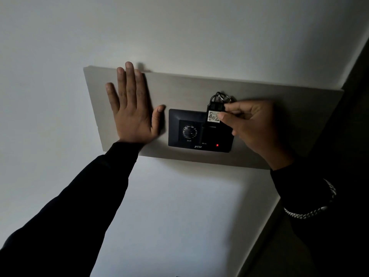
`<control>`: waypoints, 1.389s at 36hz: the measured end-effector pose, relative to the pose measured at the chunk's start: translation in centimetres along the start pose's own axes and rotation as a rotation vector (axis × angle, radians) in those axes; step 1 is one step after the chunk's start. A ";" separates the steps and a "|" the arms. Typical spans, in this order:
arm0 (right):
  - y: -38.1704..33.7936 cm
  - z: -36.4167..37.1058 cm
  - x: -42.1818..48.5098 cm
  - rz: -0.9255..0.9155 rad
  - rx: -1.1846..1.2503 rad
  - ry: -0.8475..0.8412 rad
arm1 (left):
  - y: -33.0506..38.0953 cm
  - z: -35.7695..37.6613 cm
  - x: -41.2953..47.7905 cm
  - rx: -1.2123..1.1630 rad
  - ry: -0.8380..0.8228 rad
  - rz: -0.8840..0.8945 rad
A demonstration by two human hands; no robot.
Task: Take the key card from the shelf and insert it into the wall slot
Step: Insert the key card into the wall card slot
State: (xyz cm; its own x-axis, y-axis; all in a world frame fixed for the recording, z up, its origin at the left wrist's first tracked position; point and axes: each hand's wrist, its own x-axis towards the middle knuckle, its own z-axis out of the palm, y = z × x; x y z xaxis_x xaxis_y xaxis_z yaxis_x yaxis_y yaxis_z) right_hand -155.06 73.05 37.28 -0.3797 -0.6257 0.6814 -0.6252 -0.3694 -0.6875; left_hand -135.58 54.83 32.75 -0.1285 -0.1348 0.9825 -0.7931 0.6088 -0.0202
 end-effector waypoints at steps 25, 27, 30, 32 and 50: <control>-2.8 -0.7 1.7 -0.488 -0.528 -0.087 | 0.1 -0.2 0.1 0.007 -0.012 -0.016; -3.0 -1.0 2.0 -0.503 -0.530 -0.116 | 0.2 -0.2 0.1 -0.001 -0.018 -0.020; -3.3 -1.7 2.7 -0.545 -0.543 -0.168 | 0.3 -0.2 0.2 -0.017 -0.029 -0.024; -3.4 -2.0 3.0 -0.582 -0.562 -0.184 | 0.5 -0.2 0.3 -0.018 -0.036 -0.020; -3.0 -1.6 1.7 -0.563 -0.648 -0.198 | 0.9 -0.7 0.4 -0.027 -0.106 -0.002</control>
State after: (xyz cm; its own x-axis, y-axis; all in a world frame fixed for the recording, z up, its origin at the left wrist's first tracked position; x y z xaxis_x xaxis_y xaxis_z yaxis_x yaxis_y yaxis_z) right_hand -154.94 74.24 40.88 0.1885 -0.5978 0.7792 -0.9707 -0.2339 0.0553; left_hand -135.95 55.85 33.30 -0.1902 -0.2172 0.9574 -0.7774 0.6289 -0.0117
